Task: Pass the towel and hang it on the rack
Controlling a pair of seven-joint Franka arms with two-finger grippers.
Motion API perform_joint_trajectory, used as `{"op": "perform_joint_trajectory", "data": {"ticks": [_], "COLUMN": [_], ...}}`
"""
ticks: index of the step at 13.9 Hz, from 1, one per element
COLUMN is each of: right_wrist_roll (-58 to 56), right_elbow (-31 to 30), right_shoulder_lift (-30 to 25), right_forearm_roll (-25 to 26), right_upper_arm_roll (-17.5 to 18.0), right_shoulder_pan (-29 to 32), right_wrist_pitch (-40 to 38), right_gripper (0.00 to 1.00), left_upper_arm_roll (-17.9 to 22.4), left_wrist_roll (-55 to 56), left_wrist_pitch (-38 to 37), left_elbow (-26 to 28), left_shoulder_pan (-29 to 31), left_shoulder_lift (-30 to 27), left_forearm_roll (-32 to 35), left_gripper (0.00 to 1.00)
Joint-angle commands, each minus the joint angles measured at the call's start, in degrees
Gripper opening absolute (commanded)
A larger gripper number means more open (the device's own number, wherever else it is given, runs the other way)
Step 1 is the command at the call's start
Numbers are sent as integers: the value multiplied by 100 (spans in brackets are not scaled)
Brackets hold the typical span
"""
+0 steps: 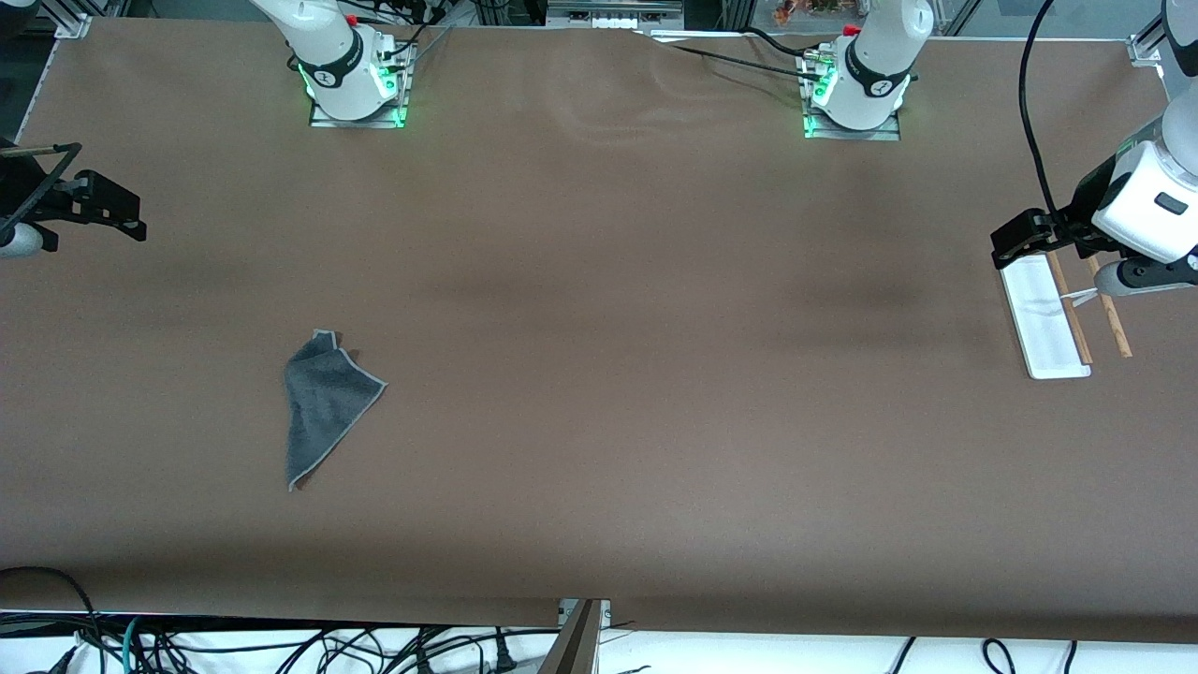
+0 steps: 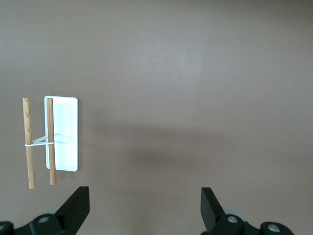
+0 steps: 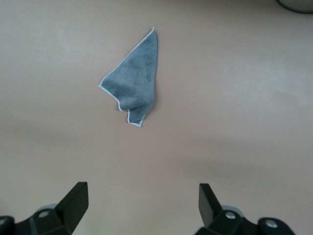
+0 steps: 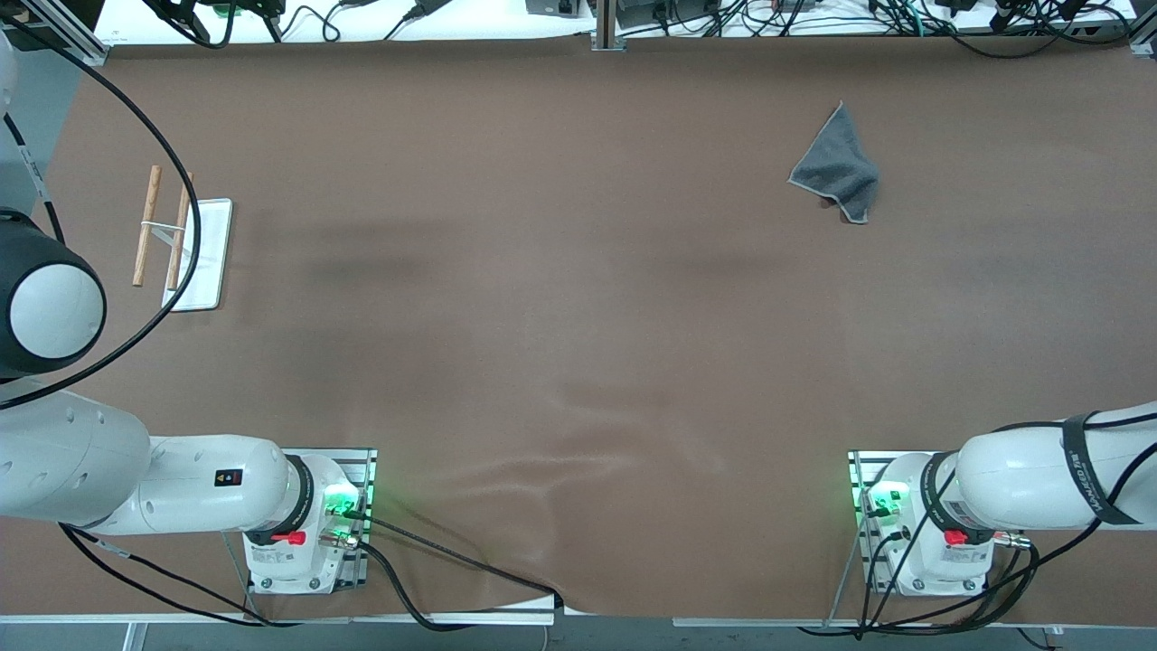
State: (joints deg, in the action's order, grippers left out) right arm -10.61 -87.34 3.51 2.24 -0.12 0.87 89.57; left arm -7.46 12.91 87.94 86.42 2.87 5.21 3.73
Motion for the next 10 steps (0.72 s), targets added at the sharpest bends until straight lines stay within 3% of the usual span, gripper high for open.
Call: {"op": "perform_joint_trajectory", "data": {"ticks": [1,10], "right_wrist_roll": [-90,-73], "right_elbow": [147,121], "right_shoulder_lift": [106,1204], "right_forearm_roll": [-48,-110], "right_upper_arm_roll": [-23,4], "right_shoulder_pan": [-8,-184], "right_wrist_pitch": [156,1501], "right_gripper": [100,100], "left_upper_arm_roll": [17,17], "left_wrist_roll": [-43,-43], "left_wrist_pitch": [-110,-110], "left_elbow": [-170,-170], "left_shoulder_pan": [-6,-6], "left_shoulder_lift": [68,68], "left_forearm_roll": [-30,-30], "left_gripper": [100,100]}}
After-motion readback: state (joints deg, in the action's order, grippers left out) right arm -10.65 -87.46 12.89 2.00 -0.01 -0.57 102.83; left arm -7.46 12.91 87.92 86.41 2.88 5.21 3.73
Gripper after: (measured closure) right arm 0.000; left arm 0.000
